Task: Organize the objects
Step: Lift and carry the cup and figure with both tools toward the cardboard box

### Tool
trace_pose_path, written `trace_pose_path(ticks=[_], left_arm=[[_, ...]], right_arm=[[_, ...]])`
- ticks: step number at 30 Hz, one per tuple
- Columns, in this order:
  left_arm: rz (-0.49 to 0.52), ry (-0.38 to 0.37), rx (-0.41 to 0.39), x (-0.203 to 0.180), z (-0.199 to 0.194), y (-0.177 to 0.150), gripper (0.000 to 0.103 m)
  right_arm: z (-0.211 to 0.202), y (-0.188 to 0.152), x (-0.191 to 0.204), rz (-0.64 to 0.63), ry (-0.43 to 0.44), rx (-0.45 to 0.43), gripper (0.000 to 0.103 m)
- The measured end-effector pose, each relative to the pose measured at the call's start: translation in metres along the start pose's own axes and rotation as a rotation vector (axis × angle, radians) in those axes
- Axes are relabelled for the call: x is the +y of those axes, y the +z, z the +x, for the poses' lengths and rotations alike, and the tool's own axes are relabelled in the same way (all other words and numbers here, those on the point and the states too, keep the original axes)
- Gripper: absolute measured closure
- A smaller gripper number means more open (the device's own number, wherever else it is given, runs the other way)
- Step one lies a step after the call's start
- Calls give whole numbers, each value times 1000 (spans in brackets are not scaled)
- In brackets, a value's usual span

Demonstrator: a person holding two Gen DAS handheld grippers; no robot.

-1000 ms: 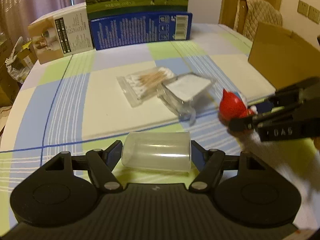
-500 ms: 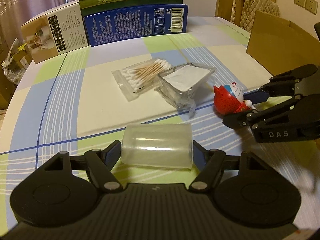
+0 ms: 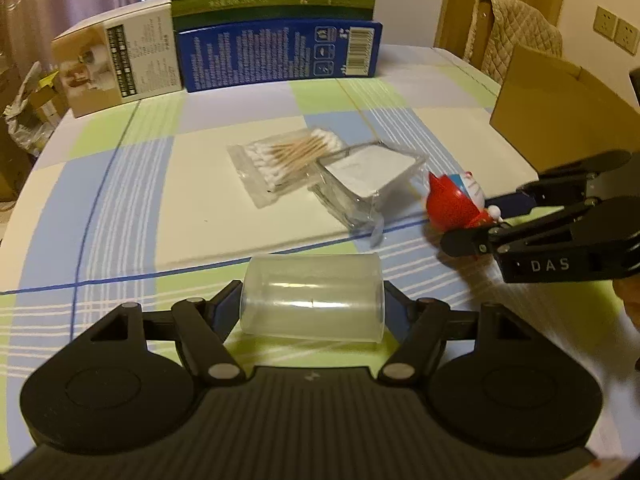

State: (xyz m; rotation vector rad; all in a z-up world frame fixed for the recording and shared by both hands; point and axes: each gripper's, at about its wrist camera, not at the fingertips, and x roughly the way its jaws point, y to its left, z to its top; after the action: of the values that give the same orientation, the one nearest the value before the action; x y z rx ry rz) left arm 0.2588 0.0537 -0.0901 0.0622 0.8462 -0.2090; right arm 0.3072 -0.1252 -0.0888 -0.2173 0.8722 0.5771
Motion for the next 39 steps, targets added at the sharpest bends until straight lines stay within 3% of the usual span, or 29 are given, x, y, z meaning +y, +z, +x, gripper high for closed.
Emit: trace_pose_path(ticks=[8, 16, 21, 32, 39], left_arm=[[-30, 47, -1, -18, -27, -4, 35], [-159, 104, -14, -37, -76, -23, 35], [-172, 157, 10, -58, -114, -39, 35], [-221, 153, -14, -99, -178, -68, 35], [-212, 122, -18, -128, -197, -83, 35]], right_arm=[[-43, -12, -1, 79, -10, -44, 64], [-97, -51, 13, 147, -16, -78, 64], [-138, -83, 18, 218, -18, -118, 64], [-210, -133, 29, 287, -35, -130, 64], [-236, -147, 32, 289, -61, -131, 64]])
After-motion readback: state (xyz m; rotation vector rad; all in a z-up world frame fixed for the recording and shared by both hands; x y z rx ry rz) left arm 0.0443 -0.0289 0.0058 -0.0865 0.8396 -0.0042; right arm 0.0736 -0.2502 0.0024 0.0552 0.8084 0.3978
